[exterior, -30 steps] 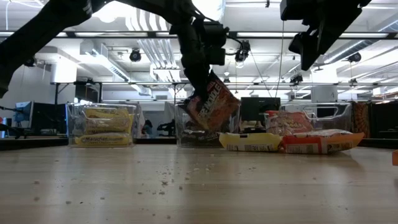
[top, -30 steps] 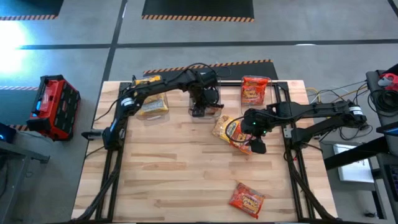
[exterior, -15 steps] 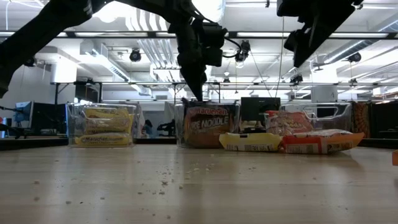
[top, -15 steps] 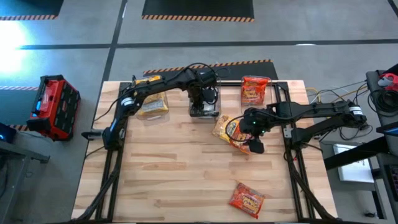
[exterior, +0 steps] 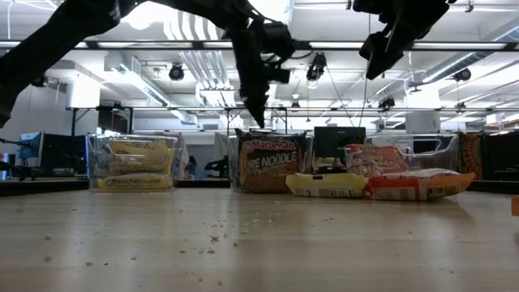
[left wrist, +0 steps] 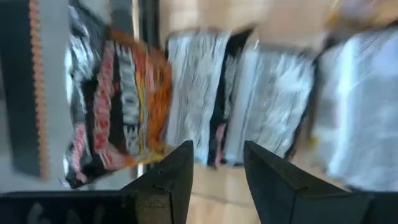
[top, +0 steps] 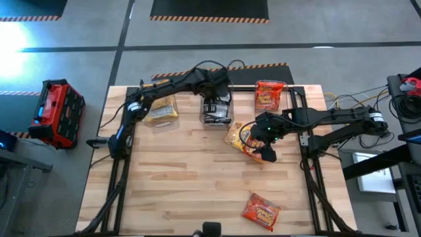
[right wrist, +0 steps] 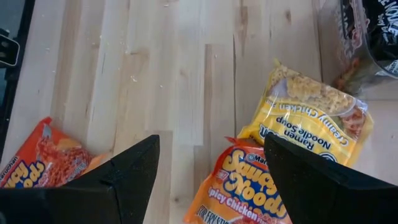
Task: Sort Maruchan noodles
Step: Put the orange noodle pack into the right transparent bin
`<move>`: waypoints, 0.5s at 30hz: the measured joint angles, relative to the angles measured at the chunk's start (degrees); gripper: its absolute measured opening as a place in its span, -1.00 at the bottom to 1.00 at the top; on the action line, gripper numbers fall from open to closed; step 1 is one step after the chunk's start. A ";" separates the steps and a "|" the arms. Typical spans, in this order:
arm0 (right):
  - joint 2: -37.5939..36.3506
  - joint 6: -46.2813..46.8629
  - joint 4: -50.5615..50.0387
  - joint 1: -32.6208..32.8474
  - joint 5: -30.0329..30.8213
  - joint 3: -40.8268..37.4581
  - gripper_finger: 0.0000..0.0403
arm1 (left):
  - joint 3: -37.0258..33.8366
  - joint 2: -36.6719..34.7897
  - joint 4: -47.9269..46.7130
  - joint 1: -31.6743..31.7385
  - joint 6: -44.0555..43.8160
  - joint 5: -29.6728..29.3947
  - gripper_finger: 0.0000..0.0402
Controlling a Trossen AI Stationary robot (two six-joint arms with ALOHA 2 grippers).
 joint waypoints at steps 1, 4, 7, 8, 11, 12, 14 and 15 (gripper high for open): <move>0.00 0.00 0.00 0.00 -0.02 0.00 0.38 | 1.15 -0.04 -0.19 0.07 -0.55 1.53 -0.38; 0.00 0.00 0.07 0.00 -0.01 0.00 0.38 | 4.78 -0.19 -2.23 0.05 -1.95 7.46 -0.38; 0.00 0.00 0.09 0.00 -0.01 0.00 0.37 | 8.58 -0.19 -6.24 0.00 -3.63 12.43 -0.38; 0.00 0.00 0.11 0.00 -0.02 0.00 0.37 | 9.70 -0.23 -7.86 -0.02 -4.69 13.56 -0.38; 0.00 0.00 0.11 0.01 -0.02 0.00 0.38 | 11.05 -0.96 -12.88 0.00 -7.55 17.23 -0.38; 0.00 0.00 0.12 0.00 -0.02 0.00 0.39 | 11.03 -1.22 -14.58 0.02 -8.30 18.46 -0.39; 0.00 0.00 0.15 0.00 -0.01 0.00 0.38 | 10.51 -2.21 -17.69 -0.07 -9.74 19.64 -0.39; 0.00 0.00 0.16 0.00 -0.02 0.00 0.38 | 9.88 -2.98 -18.74 -0.26 -10.71 19.69 -0.39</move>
